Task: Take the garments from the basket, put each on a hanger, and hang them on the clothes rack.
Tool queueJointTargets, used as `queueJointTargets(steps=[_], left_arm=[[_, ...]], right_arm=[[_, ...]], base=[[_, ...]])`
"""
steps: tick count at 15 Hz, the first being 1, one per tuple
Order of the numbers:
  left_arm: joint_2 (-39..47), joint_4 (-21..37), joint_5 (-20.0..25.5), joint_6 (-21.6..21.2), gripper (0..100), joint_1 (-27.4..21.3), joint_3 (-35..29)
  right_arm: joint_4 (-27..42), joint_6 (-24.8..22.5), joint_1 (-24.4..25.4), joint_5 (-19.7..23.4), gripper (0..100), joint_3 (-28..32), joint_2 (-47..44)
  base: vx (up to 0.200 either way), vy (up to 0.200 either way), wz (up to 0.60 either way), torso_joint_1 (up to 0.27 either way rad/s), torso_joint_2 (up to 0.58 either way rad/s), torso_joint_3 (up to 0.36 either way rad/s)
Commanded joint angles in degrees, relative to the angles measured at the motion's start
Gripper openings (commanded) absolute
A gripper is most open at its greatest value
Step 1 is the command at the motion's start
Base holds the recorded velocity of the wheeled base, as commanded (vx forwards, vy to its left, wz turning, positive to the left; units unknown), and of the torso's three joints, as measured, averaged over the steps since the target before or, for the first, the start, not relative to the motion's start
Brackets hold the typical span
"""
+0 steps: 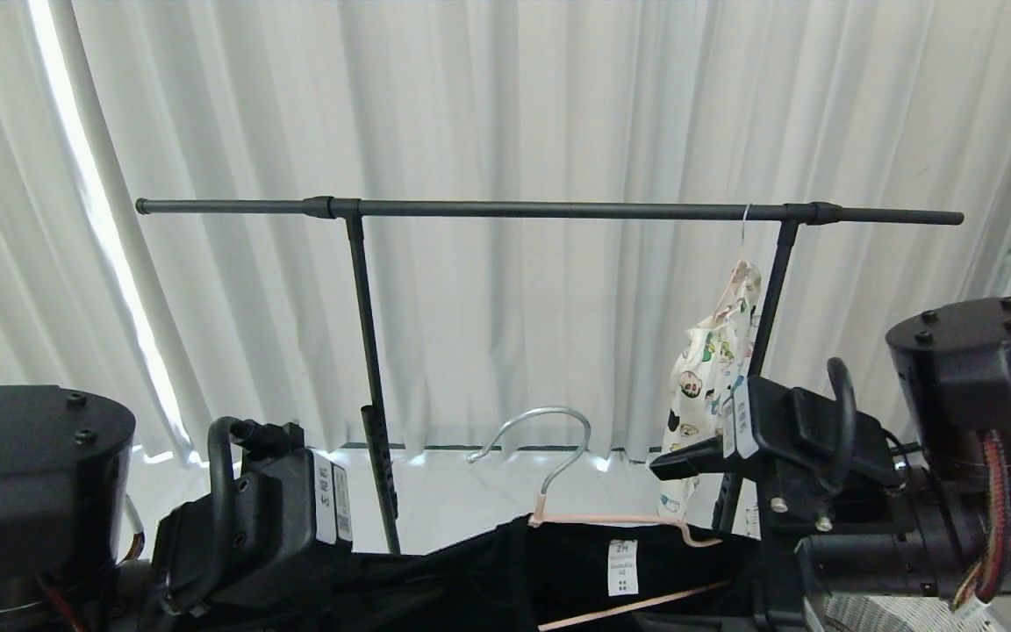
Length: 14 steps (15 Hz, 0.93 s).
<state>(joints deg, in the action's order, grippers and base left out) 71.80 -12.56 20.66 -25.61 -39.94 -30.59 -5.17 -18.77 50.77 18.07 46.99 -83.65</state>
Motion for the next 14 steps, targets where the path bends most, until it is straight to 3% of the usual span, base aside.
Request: queueJointTargets(steps=[1,5,12,13,14], left_arm=[[-0.26,-0.01,-0.01,0.04,0,-0.93,0.0],[-0.35,-0.01,0.08,0.04,0,-3.39,0.09],[-0.26,-0.01,-0.01,0.04,0,-4.89,-0.44],[-0.26,-0.01,-0.01,0.04,0,-4.89,-0.44],[-0.26,-0.01,-0.01,0.04,0,-4.89,-0.53]], right_arm=[[-0.02,-0.04,1.35,0.04,100,0.55,-2.57],[4.11,-0.12,1.43,0.21,100,1.26,-2.48],[4.82,-0.04,2.22,1.01,100,1.26,-2.92],[4.82,-0.04,2.22,1.01,0,1.26,-2.92],[4.82,-0.04,2.22,1.01,0,1.26,-2.92]], base=[[0.0,0.0,0.0,0.0,0.0,0.0],[0.0,0.0,0.0,0.0,0.0,0.0],[0.0,0.0,0.0,0.0,0.0,0.0],[0.0,0.0,0.0,0.0,0.0,0.0],[0.0,0.0,0.0,0.0,0.0,0.0]])
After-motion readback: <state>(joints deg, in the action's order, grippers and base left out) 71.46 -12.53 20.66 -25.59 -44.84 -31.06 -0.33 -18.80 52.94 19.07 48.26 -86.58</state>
